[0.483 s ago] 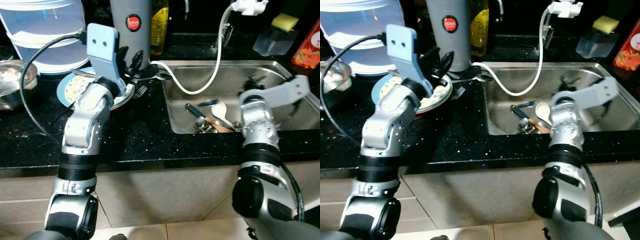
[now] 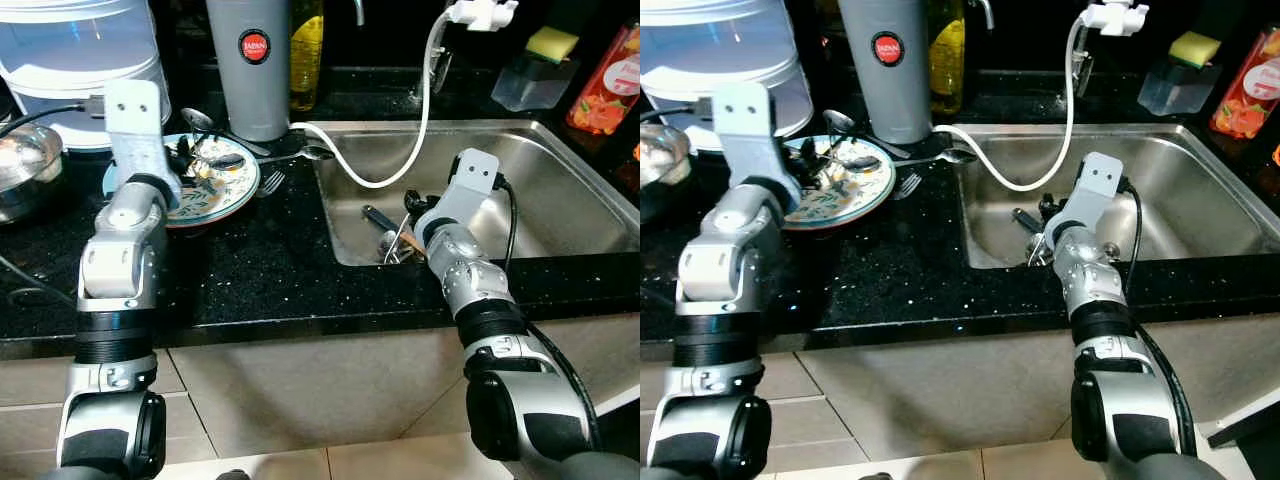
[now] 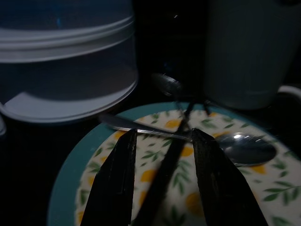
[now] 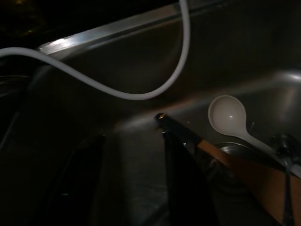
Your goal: Kitchen organization
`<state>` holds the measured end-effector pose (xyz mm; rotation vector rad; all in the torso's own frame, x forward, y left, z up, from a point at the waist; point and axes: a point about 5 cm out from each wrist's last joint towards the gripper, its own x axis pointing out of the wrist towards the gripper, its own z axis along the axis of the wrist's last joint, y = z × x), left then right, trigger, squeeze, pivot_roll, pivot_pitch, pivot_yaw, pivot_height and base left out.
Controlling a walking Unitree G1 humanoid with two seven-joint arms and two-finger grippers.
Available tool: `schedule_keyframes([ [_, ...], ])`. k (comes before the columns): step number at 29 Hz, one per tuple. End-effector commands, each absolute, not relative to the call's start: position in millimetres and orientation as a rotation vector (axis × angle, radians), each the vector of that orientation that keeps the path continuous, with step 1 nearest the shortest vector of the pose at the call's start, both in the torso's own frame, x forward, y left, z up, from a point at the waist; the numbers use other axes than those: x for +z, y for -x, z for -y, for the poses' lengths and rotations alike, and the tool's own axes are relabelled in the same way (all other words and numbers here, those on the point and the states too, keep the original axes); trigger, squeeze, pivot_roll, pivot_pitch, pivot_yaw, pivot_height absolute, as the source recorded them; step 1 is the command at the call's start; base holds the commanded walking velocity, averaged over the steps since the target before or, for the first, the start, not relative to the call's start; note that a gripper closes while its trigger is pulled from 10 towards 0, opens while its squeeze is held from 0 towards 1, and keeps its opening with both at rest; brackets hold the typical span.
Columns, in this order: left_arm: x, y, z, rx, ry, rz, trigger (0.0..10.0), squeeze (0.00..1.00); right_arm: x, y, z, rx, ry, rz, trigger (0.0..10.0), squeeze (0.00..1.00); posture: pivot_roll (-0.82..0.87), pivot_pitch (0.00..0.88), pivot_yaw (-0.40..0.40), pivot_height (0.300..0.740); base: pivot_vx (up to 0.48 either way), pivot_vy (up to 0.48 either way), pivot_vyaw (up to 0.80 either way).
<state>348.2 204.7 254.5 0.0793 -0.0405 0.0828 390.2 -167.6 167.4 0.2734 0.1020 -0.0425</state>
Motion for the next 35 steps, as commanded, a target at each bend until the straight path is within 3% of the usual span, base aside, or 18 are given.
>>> schedule_keyframes([
  [1,255.1,-352.1,-216.5,0.131,-0.09,-0.004,10.0,0.0,181.3,-392.3,164.0,-0.005,-0.277,-0.03,10.0,0.0,0.23,0.025,-0.065,0.74,0.0,0.0,0.0],
  [4,253.2,-363.3,-224.2,0.135,-0.097,-0.061,10.0,0.02,194.9,-392.9,160.6,0.033,-0.277,0.022,10.0,0.0,0.23,0.03,-0.069,0.74,0.0,0.0,0.0],
  [5,252.1,-368.9,-225.1,0.119,-0.111,-0.087,10.0,0.1,198.5,-392.8,158.7,0.045,-0.274,0.033,10.0,0.0,0.23,0.033,-0.068,0.74,0.0,0.0,0.0],
  [6,252.1,-368.9,-225.1,0.119,-0.111,-0.087,10.0,0.1,198.5,-392.8,158.7,0.045,-0.274,0.033,10.0,0.0,0.23,0.033,-0.068,0.74,0.0,0.0,0.0],
  [7,252.1,-373.2,-226.2,0.116,-0.131,-0.099,10.0,0.71,200.9,-392.5,157.2,0.053,-0.269,0.04,10.0,0.0,0.23,0.033,-0.068,0.74,0.0,0.0,0.0],
  [8,252.1,-373.2,-226.2,0.116,-0.131,-0.099,10.0,0.71,200.9,-392.5,157.2,0.053,-0.269,0.04,10.0,0.0,0.23,0.033,-0.068,0.74,0.0,0.0,0.0],
  [9,252.6,-376.7,-226.2,0.098,-0.137,-0.109,10.0,1.0,202.9,-391.9,155.7,0.059,-0.265,0.048,10.0,0.0,0.22,0.041,-0.062,0.74,0.0,0.0,0.0],
  [26,275.0,-398.7,-218.3,-0.064,-0.155,-0.117,10.0,1.0,209.9,-376.8,157.5,0.062,-0.249,0.116,10.0,0.0,0.18,0.088,-0.022,0.74,0.0,0.0,0.0],
  [27,269.4,-401.5,-215.6,-0.087,-0.15,-0.153,10.0,0.0,209.4,-376.2,155.7,0.066,-0.248,0.112,10.0,0.0,0.18,0.092,-0.022,0.74,0.0,0.0,0.0],
  [35,241.3,-400.2,-215.9,-0.131,-0.082,-0.315,10.0,0.0,208.5,-371.6,153.3,0.072,-0.25,0.106,10.0,0.0,0.17,0.109,-0.007,0.74,0.0,0.0,0.0],
])
